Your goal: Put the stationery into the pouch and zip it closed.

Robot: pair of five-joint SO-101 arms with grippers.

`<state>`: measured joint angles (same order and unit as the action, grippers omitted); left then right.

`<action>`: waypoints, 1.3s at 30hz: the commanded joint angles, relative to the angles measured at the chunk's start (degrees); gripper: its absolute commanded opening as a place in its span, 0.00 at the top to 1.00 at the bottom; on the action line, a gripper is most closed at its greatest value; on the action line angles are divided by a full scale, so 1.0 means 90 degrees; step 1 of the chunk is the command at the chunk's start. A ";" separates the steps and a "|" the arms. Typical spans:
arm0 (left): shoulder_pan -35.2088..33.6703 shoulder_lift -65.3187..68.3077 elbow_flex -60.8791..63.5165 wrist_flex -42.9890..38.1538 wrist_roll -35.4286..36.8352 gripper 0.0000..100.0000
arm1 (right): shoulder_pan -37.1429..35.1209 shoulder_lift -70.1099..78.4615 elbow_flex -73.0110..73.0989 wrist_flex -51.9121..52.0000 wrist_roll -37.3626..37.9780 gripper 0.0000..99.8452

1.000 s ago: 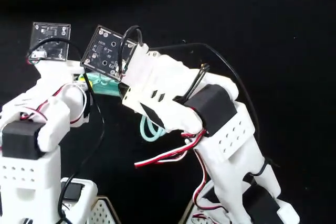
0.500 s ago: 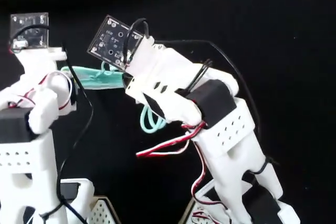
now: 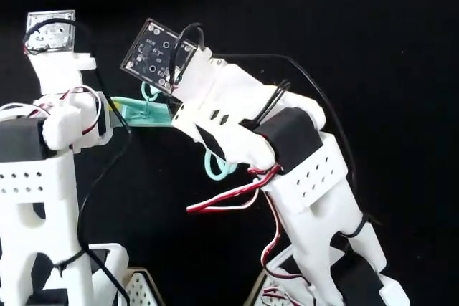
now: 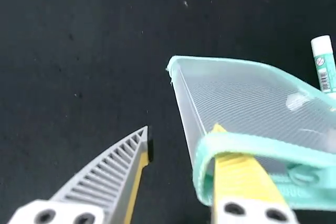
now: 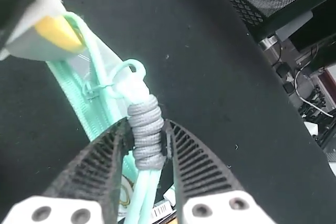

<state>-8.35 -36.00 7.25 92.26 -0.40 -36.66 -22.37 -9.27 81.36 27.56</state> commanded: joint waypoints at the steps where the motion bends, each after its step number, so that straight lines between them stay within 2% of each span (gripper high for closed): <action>1: -0.0083 -0.0078 -0.0063 -0.0107 -0.0010 0.91 | 0.0088 -0.0073 -0.0044 -0.0117 0.0000 0.99; 2: -0.0083 -0.0078 -0.0073 -0.0107 0.0000 0.97 | 0.0088 -0.0073 -0.0054 -0.0127 0.0000 0.99; 4: -0.0083 -0.0078 -0.0103 -0.0078 0.0000 0.95 | 0.0098 -0.0083 -0.0054 -0.0107 0.0000 0.99; 7: -0.0083 -0.0078 -0.0083 -0.0117 0.0059 0.97 | 0.0322 -0.0259 -0.0054 0.0098 -0.0039 0.99; 13: -0.0063 -0.0078 0.0357 -0.0537 0.0293 0.97 | 0.0928 -0.1822 -0.0034 0.0703 -0.0254 0.99; 16: -0.0044 -0.0078 0.0513 -0.0596 0.0293 0.97 | 0.0996 -0.2398 0.0464 0.0762 -0.0254 0.99; 25: -0.0044 -0.0078 0.0767 -0.0596 0.0303 0.97 | 0.0879 -0.2525 0.1978 -0.0557 -0.0264 0.99; 28: -0.0044 -0.0078 0.0796 -0.0596 0.0303 0.97 | 0.0615 -0.2554 0.1958 -0.0469 -0.0264 0.97; 32: -0.0044 -0.0078 0.0796 -0.0596 0.0303 0.97 | 0.0361 -0.2525 0.1832 -0.0107 -0.0342 0.85; 39: -0.0044 -0.0078 0.0816 -0.0596 0.0303 0.97 | 0.0215 -0.2564 0.1822 0.0205 -0.0479 0.87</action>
<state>-8.18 -36.70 14.20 87.78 1.80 -33.23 -44.44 8.57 82.33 23.96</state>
